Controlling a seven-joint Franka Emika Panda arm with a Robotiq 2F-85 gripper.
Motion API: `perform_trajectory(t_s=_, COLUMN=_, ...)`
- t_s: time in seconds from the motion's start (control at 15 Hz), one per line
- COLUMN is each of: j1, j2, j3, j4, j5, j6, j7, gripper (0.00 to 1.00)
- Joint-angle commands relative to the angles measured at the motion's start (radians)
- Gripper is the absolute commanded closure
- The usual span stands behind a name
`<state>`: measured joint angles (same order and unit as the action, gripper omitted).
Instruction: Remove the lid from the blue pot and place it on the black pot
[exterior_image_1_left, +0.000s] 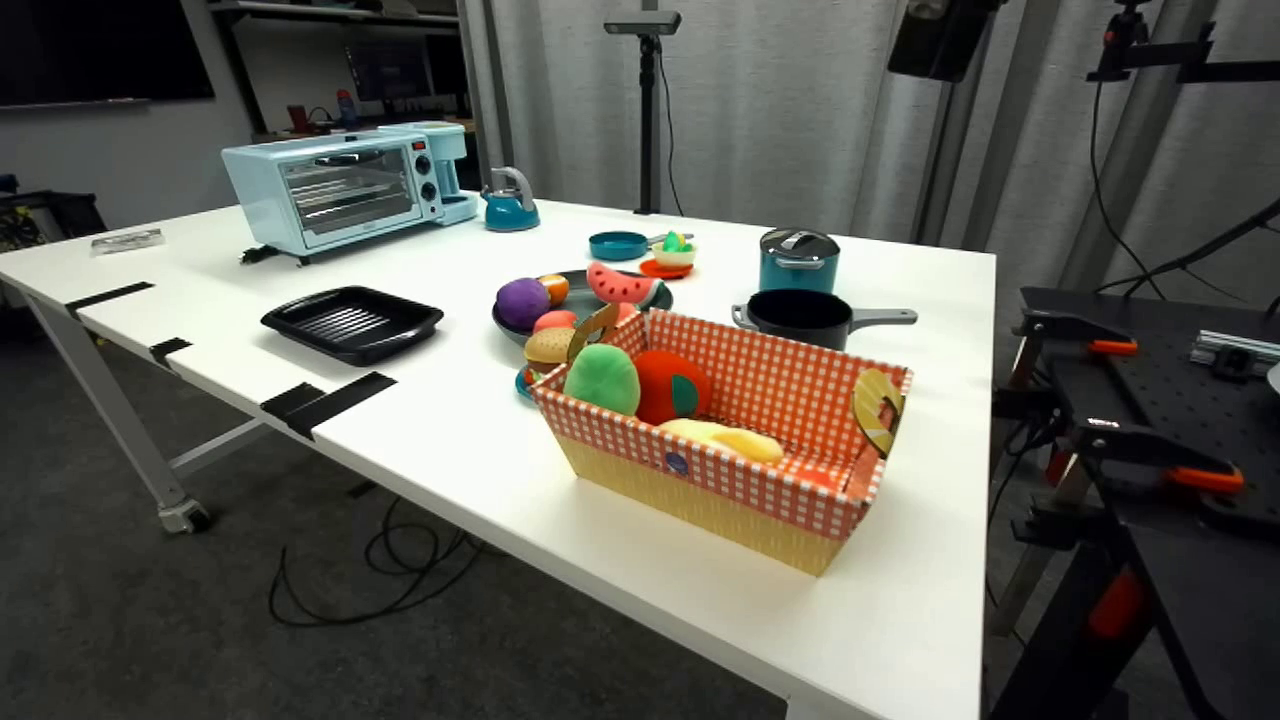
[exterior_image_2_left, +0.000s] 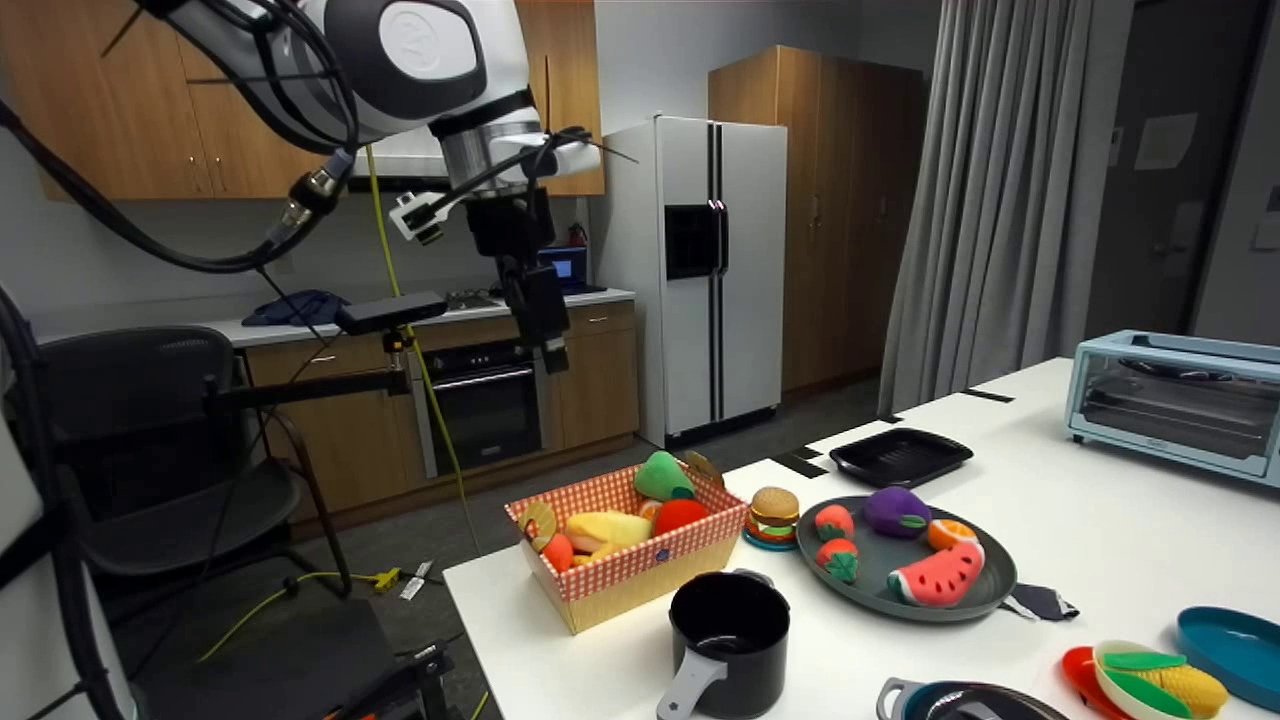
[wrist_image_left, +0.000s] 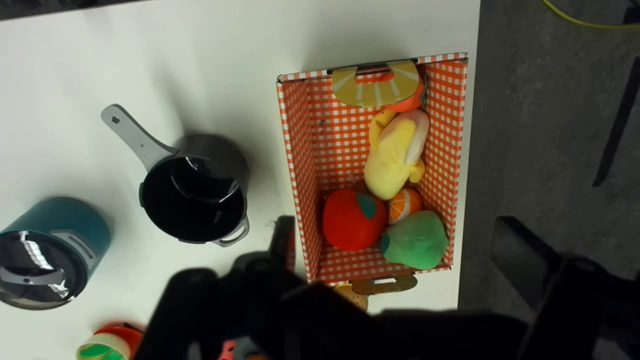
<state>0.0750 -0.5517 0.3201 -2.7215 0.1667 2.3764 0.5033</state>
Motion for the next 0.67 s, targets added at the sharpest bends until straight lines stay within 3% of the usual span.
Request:
perform_trajectory(t_s=0.0, j1=0.013, j2=0.001, j3=-0.014, j4=0.001, j5=-0.011, j6=-0.002, j7=0.007, gripper=0.0)
perform_trajectory(t_s=0.6, j1=0.013, j2=0.008, j3=-0.018, j4=0.002, j5=-0.011, j6=0.001, j7=0.001, gripper=0.0)
